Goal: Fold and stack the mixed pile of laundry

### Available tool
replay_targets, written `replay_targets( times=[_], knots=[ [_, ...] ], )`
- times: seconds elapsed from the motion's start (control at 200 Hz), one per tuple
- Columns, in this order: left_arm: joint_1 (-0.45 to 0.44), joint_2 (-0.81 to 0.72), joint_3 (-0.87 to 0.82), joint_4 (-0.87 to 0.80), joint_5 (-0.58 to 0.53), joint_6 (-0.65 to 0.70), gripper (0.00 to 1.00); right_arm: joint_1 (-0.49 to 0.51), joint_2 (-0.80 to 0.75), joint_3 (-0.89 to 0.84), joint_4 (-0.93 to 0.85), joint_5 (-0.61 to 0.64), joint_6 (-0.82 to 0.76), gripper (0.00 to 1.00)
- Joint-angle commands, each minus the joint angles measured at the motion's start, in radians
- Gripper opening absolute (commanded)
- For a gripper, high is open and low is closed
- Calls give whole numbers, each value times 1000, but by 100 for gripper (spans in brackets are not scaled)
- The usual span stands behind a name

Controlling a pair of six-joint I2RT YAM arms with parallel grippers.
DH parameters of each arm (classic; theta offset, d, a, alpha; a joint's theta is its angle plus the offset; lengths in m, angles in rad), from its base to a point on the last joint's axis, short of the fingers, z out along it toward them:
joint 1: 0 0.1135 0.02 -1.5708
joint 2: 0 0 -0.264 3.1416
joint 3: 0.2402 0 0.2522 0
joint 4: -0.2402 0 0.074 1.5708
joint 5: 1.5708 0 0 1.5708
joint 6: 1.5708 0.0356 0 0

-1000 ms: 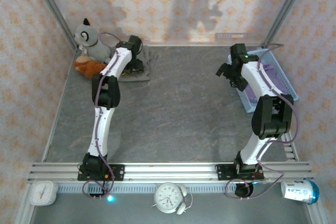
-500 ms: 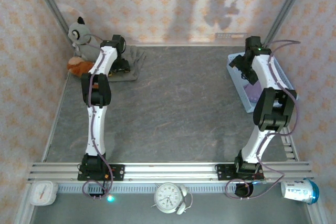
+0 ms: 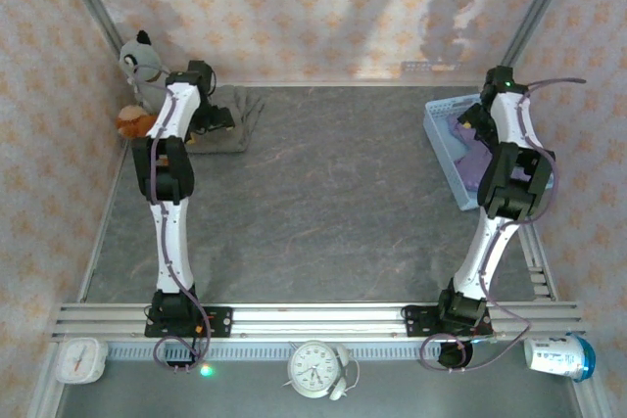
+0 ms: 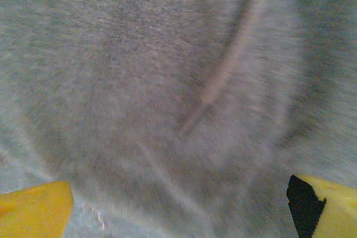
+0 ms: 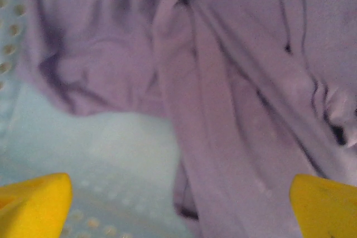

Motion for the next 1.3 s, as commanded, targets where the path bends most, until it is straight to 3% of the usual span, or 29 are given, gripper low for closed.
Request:
replay_targets(
  times=[0.0,0.22,0.34,0.385,0.45,0.52,0.555,0.811,1.061,1.291],
  knots=[
    [-26,-175,-8,23,43,-45,100,-31,57,37,-57,95,22,99],
    [-132,-388,-154,76,-11,-106,100,-41,220,166,-92,89,7,98],
    [-192,-525,-338,163,-20,-194,100,-41,279,207,-95,52,0,87],
    [-212,-572,-411,200,-21,-245,100,-42,287,210,-84,34,-6,74],
    [-234,-634,-515,254,-19,-293,100,-42,288,215,-77,25,-8,44],
    [-253,-685,-600,290,-28,-341,100,-42,274,230,-81,16,-16,20],
    [-258,-707,-641,304,-33,-357,100,-42,260,239,-83,14,-22,0],
    [-285,-786,-766,383,-96,-402,100,-42,9,260,-25,-65,-68,0],
    [-303,-788,-764,456,-49,-478,100,-41,-296,176,162,-342,-38,0],
    [-338,-786,-734,429,16,-435,100,-32,-485,105,350,-682,90,0]
  ],
)
